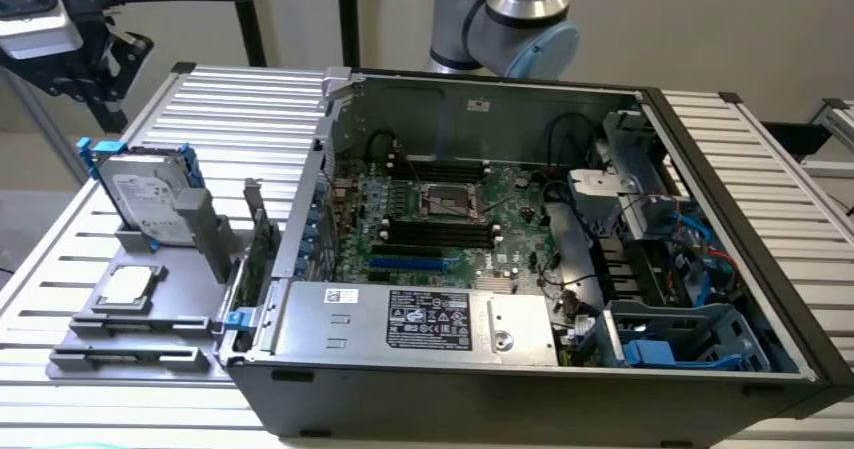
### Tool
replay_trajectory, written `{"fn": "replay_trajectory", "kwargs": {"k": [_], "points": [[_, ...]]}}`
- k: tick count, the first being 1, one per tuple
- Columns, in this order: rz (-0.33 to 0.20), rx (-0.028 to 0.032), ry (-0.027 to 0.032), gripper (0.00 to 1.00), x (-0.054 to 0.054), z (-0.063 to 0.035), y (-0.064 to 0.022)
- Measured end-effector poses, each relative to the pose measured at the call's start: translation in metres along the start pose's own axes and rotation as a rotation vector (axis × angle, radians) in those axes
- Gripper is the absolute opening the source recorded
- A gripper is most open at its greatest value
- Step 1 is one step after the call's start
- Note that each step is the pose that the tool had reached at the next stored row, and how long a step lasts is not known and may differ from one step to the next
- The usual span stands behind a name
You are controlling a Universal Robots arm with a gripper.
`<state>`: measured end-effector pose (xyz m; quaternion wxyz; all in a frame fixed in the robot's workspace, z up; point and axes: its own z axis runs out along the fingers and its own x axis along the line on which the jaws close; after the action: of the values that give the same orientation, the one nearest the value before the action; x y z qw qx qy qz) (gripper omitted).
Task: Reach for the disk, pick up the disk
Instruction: 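Pick up the disk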
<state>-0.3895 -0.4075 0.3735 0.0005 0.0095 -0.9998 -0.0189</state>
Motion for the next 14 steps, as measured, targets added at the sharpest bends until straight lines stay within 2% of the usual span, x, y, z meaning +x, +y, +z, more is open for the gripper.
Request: {"fn": "replay_trajectory", "kwargs": {"k": [4,7,10,14], "points": [[0.0,0.0043,0.0,0.11,0.016,0.0008,0.012],[0.0,0.0107,0.0002,0.11,0.027,0.0016,0.0201],[-0.002,0.0155,0.0002,0.11,0.03,0.0017,0.022],[-0.002,0.0156,0.0002,0.11,0.03,0.0018,0.0224]]}}
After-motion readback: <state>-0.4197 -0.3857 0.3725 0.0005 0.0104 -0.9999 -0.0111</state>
